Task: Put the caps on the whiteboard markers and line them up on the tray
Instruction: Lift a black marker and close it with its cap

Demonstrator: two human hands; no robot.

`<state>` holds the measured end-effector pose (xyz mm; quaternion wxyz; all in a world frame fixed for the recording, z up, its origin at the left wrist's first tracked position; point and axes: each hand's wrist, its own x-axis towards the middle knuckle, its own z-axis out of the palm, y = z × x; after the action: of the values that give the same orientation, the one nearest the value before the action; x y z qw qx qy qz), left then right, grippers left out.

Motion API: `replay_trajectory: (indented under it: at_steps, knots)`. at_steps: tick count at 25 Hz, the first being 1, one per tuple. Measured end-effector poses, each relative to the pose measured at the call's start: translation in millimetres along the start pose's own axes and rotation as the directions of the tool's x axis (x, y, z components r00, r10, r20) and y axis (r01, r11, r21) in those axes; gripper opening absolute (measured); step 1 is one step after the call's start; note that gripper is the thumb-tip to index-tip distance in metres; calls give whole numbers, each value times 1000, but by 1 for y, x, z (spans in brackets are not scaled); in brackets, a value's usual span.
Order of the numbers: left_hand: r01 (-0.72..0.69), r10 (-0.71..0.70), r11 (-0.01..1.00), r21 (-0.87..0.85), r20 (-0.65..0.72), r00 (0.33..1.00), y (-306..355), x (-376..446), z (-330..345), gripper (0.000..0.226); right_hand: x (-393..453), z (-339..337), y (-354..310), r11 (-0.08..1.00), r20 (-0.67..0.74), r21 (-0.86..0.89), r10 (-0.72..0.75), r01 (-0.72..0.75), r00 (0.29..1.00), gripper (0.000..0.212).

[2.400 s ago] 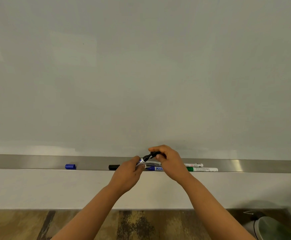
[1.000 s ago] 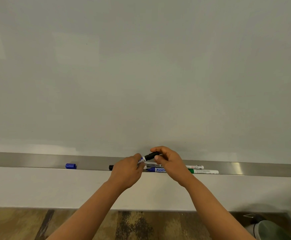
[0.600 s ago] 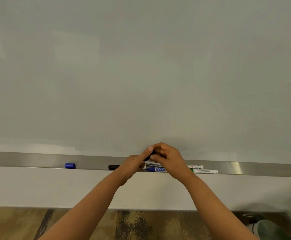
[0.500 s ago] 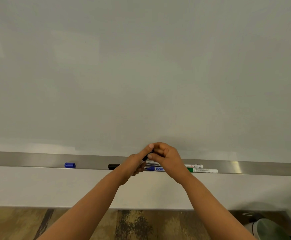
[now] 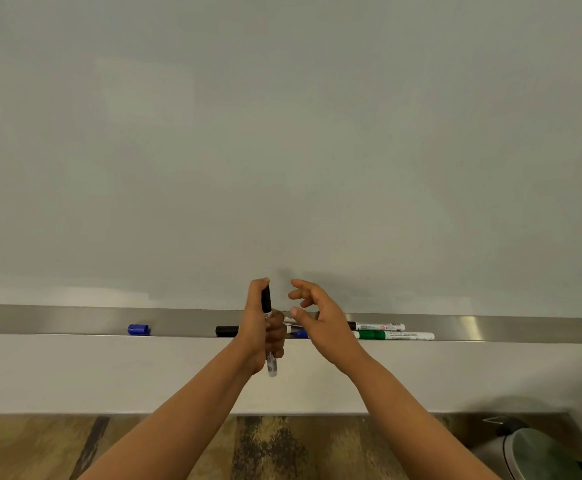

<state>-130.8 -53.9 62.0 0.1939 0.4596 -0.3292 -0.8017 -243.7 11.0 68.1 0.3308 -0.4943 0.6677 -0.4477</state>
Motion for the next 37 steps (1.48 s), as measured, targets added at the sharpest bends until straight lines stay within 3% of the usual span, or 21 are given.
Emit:
replay_trajectory:
  at_steps: [4, 7, 11, 13, 16, 19, 23, 27, 34, 37]
  knots:
    - [31, -7, 952, -305, 79, 997, 1, 5, -8, 65, -6, 7, 4, 985, 87, 16, 172, -174, 981, 38]
    - [-21, 53, 860, -509, 48, 997, 2, 8, -21, 59, -15, 16, 9, 950, 216, -106, 310, -294, 926, 38]
    - [-117, 92, 772, -625, -73, 993, 4, 7, -43, 51, -13, 35, 9, 944, 273, -209, 308, -256, 911, 29]
    - [-247, 164, 847, -470, -211, 964, 10, 5, -61, 41, -6, 42, 7, 942, 239, -253, 282, -221, 929, 24]
    - [-337, 318, 941, 19, -379, 869, 23, 0, -89, 14, 11, 52, -2, 929, 173, -367, 125, -53, 977, 16]
    - [-273, 385, 916, 294, -458, 801, 32, -1, -115, 17, 34, 68, -9, 835, 214, -530, -36, 147, 976, 14]
    - [-196, 494, 824, 531, -506, 707, 35, 1, -134, 27, 56, 96, -7, 645, 294, -706, -109, 293, 949, 16]
    - [-125, 631, 622, 773, -400, 665, 32, 4, -143, 29, 63, 116, -1, 546, 320, -770, -119, 331, 940, 18]
    - [96, 610, 101, 990, -138, 780, 35, 17, -159, 16, 71, 123, 4, 604, 288, -761, -12, 236, 958, 22]
    - [117, 615, -33, 993, -72, 785, 35, 22, -157, 22, 71, 124, 7, 615, 282, -760, 16, 213, 959, 17]
